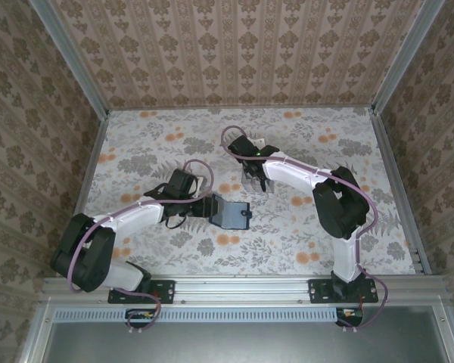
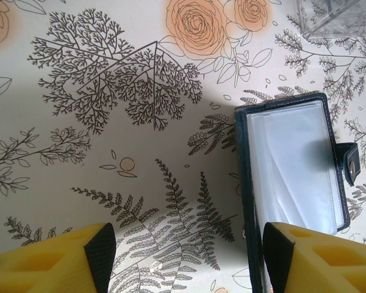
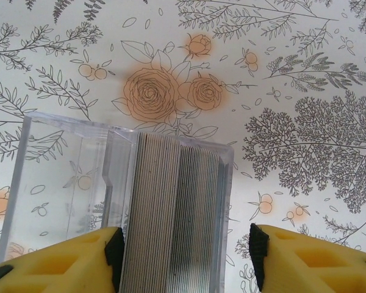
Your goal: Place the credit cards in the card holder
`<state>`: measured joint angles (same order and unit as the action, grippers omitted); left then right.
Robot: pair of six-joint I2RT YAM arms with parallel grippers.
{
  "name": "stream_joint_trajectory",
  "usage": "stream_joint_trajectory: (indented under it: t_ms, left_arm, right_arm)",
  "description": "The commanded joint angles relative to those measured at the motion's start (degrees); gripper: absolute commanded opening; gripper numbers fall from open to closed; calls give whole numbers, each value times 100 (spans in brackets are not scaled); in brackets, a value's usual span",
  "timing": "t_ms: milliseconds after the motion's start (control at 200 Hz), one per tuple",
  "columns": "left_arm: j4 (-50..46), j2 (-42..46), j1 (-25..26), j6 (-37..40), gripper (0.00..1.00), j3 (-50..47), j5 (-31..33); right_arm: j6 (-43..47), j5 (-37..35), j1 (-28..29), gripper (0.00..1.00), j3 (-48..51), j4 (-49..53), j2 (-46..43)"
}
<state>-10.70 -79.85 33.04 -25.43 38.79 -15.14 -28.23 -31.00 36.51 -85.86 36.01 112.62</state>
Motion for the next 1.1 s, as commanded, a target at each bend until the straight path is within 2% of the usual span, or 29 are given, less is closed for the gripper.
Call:
stream_joint_trajectory:
  t_ms: [0, 230, 685, 940, 1095]
  left_arm:
    - [-87, -99, 36, 86, 68, 187, 28]
    - [-140, -138, 35, 132, 68, 207, 19]
    - [-46, -190, 36, 72, 68, 129, 0]
    - [-81, -180, 53, 62, 68, 121, -24]
    - [-131, -200, 106, 127, 68, 159, -16]
  right_arm:
    - [133, -25, -48, 58, 56, 101, -284]
    - [175, -13, -48, 53, 228, -3, -429]
    - [355, 79, -48, 34, 285, -75, -499]
    - [450, 523, -48, 7, 251, -107, -581]
    - [443, 652, -48, 0, 318, -153, -801]
